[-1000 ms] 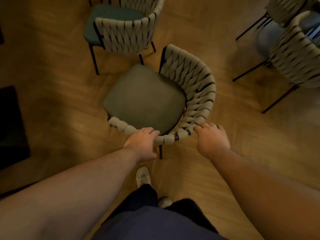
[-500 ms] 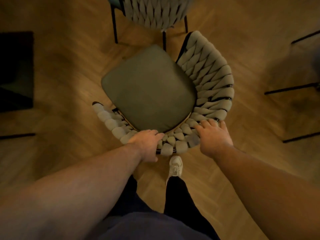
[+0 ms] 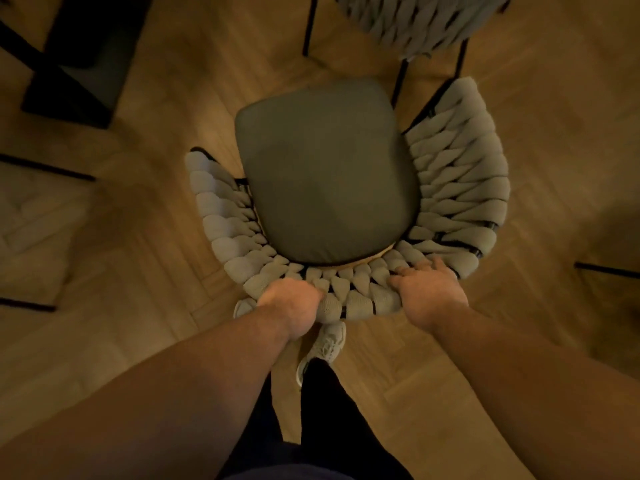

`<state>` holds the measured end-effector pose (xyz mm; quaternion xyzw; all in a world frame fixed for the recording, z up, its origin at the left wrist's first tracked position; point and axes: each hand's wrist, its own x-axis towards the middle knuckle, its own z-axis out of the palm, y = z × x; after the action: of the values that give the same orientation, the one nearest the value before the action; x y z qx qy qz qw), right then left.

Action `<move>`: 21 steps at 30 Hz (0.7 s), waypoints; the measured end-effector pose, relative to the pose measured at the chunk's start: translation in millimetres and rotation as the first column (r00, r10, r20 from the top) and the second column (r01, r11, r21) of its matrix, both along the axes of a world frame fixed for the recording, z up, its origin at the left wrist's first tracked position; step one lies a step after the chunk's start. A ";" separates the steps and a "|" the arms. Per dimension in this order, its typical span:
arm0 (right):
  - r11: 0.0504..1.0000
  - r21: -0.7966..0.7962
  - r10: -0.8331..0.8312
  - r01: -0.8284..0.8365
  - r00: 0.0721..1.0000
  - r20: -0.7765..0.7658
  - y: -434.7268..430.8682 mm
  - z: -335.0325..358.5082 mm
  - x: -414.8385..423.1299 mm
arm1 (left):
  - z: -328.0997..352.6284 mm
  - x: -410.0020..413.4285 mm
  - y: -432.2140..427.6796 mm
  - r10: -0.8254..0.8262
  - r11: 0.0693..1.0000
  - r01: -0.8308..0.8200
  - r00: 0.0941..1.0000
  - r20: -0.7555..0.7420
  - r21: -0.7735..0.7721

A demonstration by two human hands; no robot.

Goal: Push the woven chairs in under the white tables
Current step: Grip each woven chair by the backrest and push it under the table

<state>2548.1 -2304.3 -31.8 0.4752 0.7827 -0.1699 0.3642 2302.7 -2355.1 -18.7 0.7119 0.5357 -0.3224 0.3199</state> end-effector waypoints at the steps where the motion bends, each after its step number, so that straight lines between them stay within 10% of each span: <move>1: 1.000 -0.026 0.017 -0.017 1.000 -0.009 0.5 1.0 -8.8 | 0.2 -9.6 1.7 -0.005 1.000 0.005 1.000 -0.008 -0.005; 21: 0.942 -0.007 0.335 -0.335 0.941 -0.049 85.7 26.0 -217.6 | 15.7 -202.1 31.3 0.259 0.966 -0.259 0.966 0.015 0.019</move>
<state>2330.4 -2218.6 -5.8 0.3283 0.8591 -0.1225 0.3730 2100.6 -2323.7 -3.1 0.6411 0.6254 -0.2676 0.3552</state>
